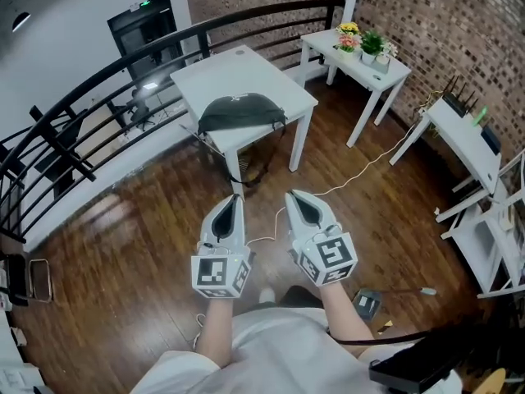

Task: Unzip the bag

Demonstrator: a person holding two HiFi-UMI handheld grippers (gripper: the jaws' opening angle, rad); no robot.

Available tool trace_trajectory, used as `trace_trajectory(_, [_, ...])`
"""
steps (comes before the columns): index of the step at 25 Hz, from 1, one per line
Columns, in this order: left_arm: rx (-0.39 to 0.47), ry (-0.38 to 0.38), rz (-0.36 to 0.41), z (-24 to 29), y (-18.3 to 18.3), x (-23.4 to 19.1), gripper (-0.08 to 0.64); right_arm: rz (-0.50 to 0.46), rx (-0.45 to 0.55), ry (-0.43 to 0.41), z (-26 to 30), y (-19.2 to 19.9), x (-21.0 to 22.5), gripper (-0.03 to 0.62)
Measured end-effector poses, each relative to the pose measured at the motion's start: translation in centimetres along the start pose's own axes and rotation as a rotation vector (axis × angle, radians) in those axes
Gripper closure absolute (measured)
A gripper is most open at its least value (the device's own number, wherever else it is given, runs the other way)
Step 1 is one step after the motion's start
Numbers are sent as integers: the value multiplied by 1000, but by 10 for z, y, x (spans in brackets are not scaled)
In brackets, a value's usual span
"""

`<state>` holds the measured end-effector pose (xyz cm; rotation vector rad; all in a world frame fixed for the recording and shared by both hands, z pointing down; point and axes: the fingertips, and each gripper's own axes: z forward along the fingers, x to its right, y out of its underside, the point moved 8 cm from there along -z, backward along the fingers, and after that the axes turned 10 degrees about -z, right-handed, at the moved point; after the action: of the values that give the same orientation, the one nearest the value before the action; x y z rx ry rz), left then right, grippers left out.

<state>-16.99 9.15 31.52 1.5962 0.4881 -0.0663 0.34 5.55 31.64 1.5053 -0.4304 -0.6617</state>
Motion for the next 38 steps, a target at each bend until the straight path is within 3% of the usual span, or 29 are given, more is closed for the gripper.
trace_trajectory(5, [-21,10,-11,51,14,-25,543,9,-18,46,42,18,38,604])
trace_trajectory(10, [-32,0,-3,108,13,-42,543,70,-25,38,92,26,81,604])
trace_trajectory(19, [-71,-33,35,248,16,-55,543,130,-36,42,187,38,198,604])
trace_trajectory(25, [-153,-70,41,317,52,-75,543,155,-129,22,240,86,243,604])
trace_trajectory(29, [-234,-85,35,343,87,-92,543,129,-211,-20,264,121,253,604])
trace_trajectory(38, [-419,-71,32,398,172,-144,543,97,-375,4,317,218,264,604])
